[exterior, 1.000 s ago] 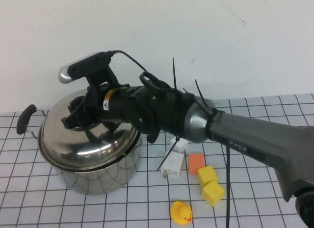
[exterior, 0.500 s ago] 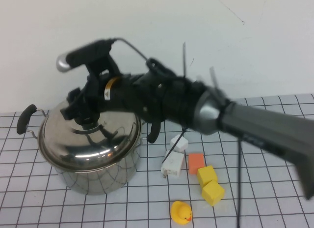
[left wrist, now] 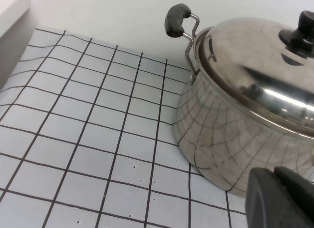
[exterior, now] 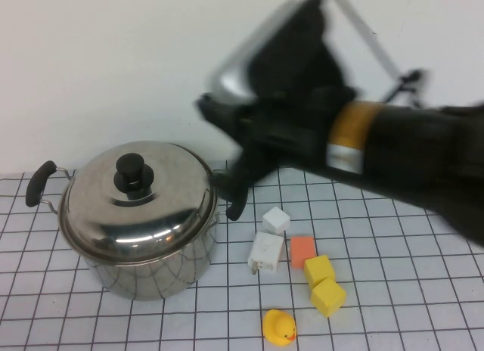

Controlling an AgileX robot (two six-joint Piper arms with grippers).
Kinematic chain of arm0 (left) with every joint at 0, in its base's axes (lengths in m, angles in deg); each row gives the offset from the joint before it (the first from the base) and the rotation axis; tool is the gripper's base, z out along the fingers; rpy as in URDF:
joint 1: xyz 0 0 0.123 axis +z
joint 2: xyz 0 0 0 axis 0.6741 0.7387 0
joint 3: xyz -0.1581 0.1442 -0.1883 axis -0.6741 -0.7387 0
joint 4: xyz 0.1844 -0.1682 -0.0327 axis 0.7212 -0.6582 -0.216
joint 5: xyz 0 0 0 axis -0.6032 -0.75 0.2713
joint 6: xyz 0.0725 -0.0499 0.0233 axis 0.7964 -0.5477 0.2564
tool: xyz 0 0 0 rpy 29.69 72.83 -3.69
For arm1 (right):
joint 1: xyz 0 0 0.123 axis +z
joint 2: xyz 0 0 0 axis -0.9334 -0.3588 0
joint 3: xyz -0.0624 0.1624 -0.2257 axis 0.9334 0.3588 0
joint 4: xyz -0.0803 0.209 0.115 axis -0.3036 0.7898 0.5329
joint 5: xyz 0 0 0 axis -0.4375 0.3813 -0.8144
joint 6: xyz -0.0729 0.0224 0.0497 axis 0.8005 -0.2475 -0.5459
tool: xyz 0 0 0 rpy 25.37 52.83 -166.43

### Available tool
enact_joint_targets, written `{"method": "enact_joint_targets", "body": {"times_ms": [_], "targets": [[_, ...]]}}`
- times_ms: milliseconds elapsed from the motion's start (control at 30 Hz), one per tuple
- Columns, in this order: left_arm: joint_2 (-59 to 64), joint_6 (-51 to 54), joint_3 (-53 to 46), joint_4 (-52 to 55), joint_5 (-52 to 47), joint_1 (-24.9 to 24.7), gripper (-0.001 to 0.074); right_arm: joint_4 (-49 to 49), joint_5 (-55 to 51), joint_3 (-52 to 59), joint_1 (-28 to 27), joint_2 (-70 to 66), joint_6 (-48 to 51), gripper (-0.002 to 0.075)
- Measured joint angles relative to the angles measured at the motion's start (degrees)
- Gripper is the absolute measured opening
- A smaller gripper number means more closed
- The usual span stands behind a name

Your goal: Cover the pot

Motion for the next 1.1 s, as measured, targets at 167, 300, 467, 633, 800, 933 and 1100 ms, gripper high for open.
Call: {"method": "enact_joint_targets", "body": {"times_ms": [167, 300, 467, 633, 800, 933, 1100], "targets": [[0.0, 0.0, 0.0, 0.0, 0.0, 0.0, -0.0003, -6.3, -13.5, 8.9, 0.0, 16.7, 0.0, -0.0001], [0.0, 0.0, 0.0, 0.0, 0.0, 0.0, -0.0003, -7.8, -20.0, 16.6, 0.0, 28.5, 0.0, -0.0001], [0.0, 0.0, 0.0, 0.0, 0.0, 0.0, -0.0003, -8.8, -21.0, 28.8, 0.0, 43.8, 0.0, -0.0002], [0.0, 0.0, 0.0, 0.0, 0.0, 0.0, -0.0003, -9.7, -21.8, 38.2, 0.0, 57.8, 0.0, -0.0002], [0.0, 0.0, 0.0, 0.0, 0.0, 0.0, -0.0003, -4.0, -24.8, 45.6, -2.9, 66.2, 3.0, -0.0002], [0.0, 0.0, 0.0, 0.0, 0.0, 0.0, -0.0003, 5.7, -22.1, 50.9, -13.7, 70.4, 12.8, -0.0002], [0.0, -0.2, 0.0, 0.0, 0.0, 0.0, -0.0003, 14.9, -15.1, 57.3, -30.5, 73.9, 23.3, -0.0002]]}}
